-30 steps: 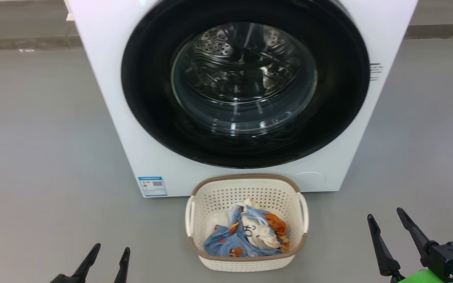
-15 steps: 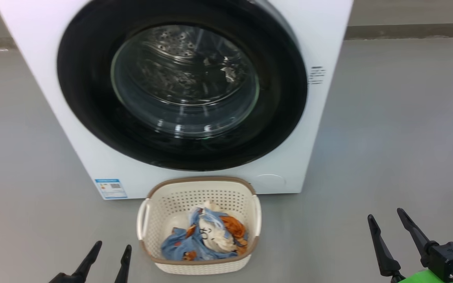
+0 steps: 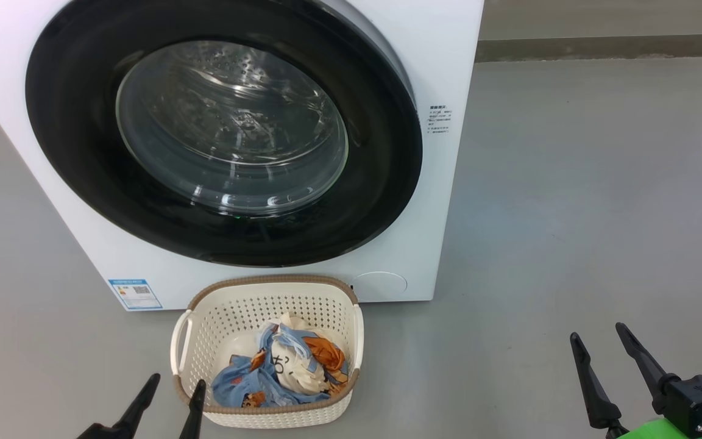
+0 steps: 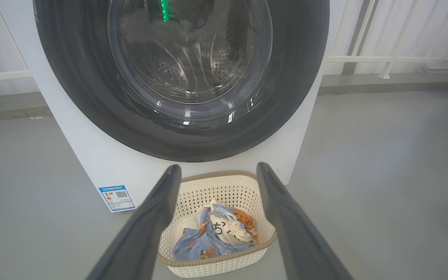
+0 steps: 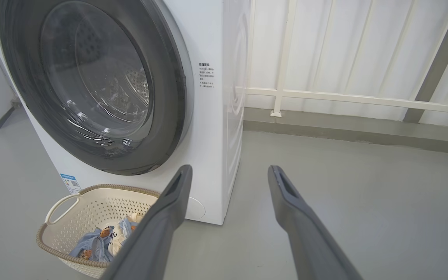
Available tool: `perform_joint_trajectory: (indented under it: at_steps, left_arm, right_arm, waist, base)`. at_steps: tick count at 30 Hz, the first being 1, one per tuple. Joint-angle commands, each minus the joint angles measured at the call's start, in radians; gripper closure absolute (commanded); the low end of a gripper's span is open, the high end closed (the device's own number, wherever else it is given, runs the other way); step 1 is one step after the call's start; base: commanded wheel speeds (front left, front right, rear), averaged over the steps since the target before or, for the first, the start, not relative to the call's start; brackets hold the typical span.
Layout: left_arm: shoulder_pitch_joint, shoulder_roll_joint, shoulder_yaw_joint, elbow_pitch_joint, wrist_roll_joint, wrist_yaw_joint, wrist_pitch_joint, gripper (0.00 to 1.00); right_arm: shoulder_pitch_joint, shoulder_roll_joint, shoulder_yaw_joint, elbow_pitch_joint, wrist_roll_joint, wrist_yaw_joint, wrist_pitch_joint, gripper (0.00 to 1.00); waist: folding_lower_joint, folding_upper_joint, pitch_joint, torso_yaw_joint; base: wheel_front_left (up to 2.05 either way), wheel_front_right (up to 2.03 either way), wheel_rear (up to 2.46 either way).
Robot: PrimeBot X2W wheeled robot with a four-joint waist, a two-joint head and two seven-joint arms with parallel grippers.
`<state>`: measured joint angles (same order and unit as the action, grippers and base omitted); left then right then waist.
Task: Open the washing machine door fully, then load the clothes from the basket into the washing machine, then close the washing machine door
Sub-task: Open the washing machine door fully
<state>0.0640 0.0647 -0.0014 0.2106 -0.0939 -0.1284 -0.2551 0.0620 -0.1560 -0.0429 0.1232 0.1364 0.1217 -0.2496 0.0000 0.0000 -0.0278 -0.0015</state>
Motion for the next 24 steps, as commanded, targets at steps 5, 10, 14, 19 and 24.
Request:
perform_joint_trajectory:
  at_steps: [5,10,14,19,24]
  left_arm:
    - [-0.03,0.016,0.027,-0.023,-0.012,-0.002,-0.007,0.0]
    - [-0.031,0.016,0.026,-0.024,-0.013,-0.002,-0.007,0.0]
    - [-0.031,0.016,0.025,-0.022,-0.012,-0.002,-0.007,0.0]
    - [-0.031,0.015,0.026,-0.022,-0.012,-0.002,-0.007,0.0]
    - [-0.027,0.013,0.028,-0.027,-0.013,-0.002,-0.007,0.0]
  right_arm:
    - [-0.017,-0.01,0.022,-0.027,0.011,0.009,-0.012,0.0]
    - [-0.019,-0.01,0.022,-0.026,0.012,0.009,-0.012,0.0]
    - [-0.018,-0.008,0.027,-0.023,0.034,0.009,-0.012,1.0]
    - [-0.017,-0.011,0.033,-0.026,0.056,0.009,-0.012,1.0]
    - [-0.017,0.017,0.004,-0.036,0.11,0.009,-0.012,1.0]
  waist:
    - [0.0,0.0,0.001,-0.002]
    - [0.0,0.0,0.002,-0.003]
    - [0.0,0.0,0.0,-0.002]
    - [0.0,0.0,-0.001,-0.001]
    - [0.0,0.0,-0.002,-0.001]
  base:
    - [0.0,0.0,0.0]
    - [0.0,0.0,0.0]
    - [0.0,0.0,0.0]
    - [0.0,0.0,0.0]
    - [0.0,0.0,0.0]
